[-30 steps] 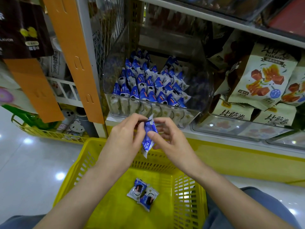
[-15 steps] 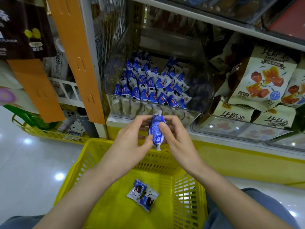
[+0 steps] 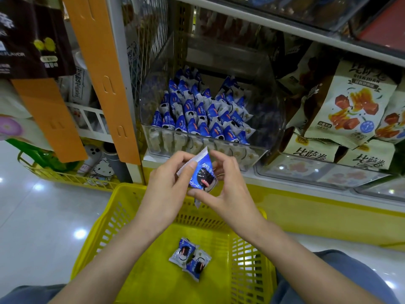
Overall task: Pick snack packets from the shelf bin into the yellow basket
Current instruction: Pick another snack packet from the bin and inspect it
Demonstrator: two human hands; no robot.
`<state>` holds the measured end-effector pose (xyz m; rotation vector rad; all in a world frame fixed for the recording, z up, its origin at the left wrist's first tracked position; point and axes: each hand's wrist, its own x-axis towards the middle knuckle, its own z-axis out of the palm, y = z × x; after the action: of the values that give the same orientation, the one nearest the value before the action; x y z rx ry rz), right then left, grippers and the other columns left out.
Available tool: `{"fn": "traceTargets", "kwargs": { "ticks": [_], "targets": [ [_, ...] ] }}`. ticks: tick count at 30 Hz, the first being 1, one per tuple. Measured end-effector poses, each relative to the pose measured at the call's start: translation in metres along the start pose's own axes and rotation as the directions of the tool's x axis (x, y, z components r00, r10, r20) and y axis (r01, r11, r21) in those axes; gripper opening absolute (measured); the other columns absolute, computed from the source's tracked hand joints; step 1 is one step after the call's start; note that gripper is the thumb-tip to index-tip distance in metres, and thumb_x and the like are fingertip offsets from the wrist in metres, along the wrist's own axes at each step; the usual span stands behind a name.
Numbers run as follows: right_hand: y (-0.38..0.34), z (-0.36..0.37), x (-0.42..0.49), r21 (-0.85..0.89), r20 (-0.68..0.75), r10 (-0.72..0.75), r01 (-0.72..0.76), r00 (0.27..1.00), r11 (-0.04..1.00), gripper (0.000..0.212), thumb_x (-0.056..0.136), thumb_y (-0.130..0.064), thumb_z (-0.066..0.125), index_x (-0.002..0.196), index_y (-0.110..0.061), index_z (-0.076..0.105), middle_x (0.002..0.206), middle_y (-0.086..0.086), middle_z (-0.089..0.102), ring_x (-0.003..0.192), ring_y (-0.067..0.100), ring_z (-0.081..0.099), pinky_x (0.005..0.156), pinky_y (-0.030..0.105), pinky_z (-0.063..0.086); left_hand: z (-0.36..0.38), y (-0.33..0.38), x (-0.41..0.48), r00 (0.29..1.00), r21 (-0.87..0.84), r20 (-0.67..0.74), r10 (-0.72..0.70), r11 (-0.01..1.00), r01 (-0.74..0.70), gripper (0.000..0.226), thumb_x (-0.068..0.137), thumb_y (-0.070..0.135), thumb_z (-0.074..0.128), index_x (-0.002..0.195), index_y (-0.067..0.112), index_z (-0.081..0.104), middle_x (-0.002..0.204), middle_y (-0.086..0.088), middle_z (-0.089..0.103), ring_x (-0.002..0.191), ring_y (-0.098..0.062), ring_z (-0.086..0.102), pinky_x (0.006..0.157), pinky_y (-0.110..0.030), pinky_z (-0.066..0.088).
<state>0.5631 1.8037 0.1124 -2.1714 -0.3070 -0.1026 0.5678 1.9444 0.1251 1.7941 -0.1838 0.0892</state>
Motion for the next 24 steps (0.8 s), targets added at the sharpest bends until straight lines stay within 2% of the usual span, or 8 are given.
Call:
{"fn": "traceTargets", "kwargs": {
  "ticks": [3,5,8,11,14,18,20,24],
  "targets": [
    [-0.002,-0.002,0.001,0.044,0.067,0.023,-0.026,0.998,0.999,0.068,0.069,-0.057,0.063,0.127,-0.035,0.035,0.115,-0.019,0.044,0.109,-0.008,0.044,0.091,0.006,0.037,-0.002,0.000,0.002,0.996,0.029,-0.073,0.053,0.998,-0.051,0.018,0.095,0.021,0.046,0.086,0.026,0.061,0.072,0.010,0.064,0.063,-0.002,0.058,0.055,-0.017,0.044],
    [-0.003,-0.004,0.003,0.118,0.089,0.044,-0.054,0.995,0.992,0.050,0.078,-0.042,0.066,0.121,-0.037,0.040,0.117,-0.017,0.053,0.108,-0.004,0.050,0.091,0.013,0.041,-0.004,0.003,0.004,0.990,0.035,-0.121,0.072,0.997,-0.068,0.022,0.095,0.018,0.046,0.084,0.031,0.060,0.075,0.012,0.065,0.063,0.001,0.057,0.055,-0.012,0.042],
    [-0.004,-0.009,0.009,0.302,0.110,0.103,-0.132,0.989,0.944,0.028,0.082,-0.022,0.066,0.107,-0.031,0.056,0.103,-0.013,0.066,0.095,0.002,0.062,0.083,0.018,0.049,-0.008,0.005,0.008,0.990,-0.035,-0.136,0.028,0.999,-0.033,0.025,0.095,0.015,0.046,0.082,0.029,0.062,0.071,0.012,0.066,0.061,0.002,0.056,0.055,-0.012,0.043],
    [-0.007,-0.015,0.014,0.408,0.141,0.142,-0.189,0.980,0.893,0.023,0.076,-0.024,0.067,0.098,-0.027,0.061,0.095,-0.009,0.069,0.086,0.006,0.065,0.075,0.021,0.053,-0.011,0.009,0.013,0.993,-0.147,-0.113,-0.038,0.989,0.022,0.023,0.095,0.013,0.046,0.083,0.019,0.064,0.066,0.008,0.066,0.059,0.000,0.057,0.055,-0.012,0.044],
    [-0.012,-0.020,0.015,0.468,0.168,0.136,-0.200,0.976,0.861,0.030,0.068,-0.031,0.066,0.096,-0.021,0.062,0.091,-0.005,0.069,0.078,0.004,0.063,0.059,0.016,0.049,-0.017,0.014,0.019,0.988,-0.154,-0.157,-0.002,0.988,-0.022,0.023,0.097,0.014,0.044,0.085,0.013,0.063,0.074,0.005,0.065,0.064,-0.003,0.057,0.056,-0.014,0.045],
    [-0.023,-0.034,0.024,0.470,0.032,0.127,-0.127,0.991,0.873,0.029,0.067,-0.035,0.065,0.095,-0.025,0.063,0.092,-0.007,0.069,0.075,0.001,0.062,0.055,0.015,0.048,-0.030,0.016,0.031,0.960,0.143,-0.194,0.201,0.974,-0.175,0.023,0.096,0.027,0.040,0.099,0.017,0.060,0.088,0.009,0.063,0.077,-0.007,0.056,0.063,-0.018,0.042],
    [-0.027,-0.046,0.038,0.401,-0.077,0.126,-0.085,0.989,0.912,0.030,0.070,-0.038,0.065,0.098,-0.026,0.063,0.096,-0.006,0.069,0.078,0.001,0.063,0.059,0.016,0.049,-0.034,0.014,0.041,0.962,0.332,-0.108,0.251,0.921,-0.203,0.024,0.098,0.030,0.040,0.110,0.018,0.056,0.098,0.007,0.060,0.088,-0.004,0.051,0.071,-0.012,0.036],
    [-0.022,-0.063,0.094,0.156,-0.291,0.174,-0.132,0.941,0.979,0.032,0.084,-0.035,0.065,0.111,-0.019,0.059,0.109,-0.001,0.065,0.097,0.015,0.062,0.079,0.033,0.052,-0.037,0.005,0.057,0.970,0.648,0.088,0.228,0.726,-0.230,0.033,0.096,0.032,0.039,0.115,0.011,0.056,0.108,-0.005,0.061,0.103,-0.022,0.051,0.083,-0.029,0.034]
  ]
}}
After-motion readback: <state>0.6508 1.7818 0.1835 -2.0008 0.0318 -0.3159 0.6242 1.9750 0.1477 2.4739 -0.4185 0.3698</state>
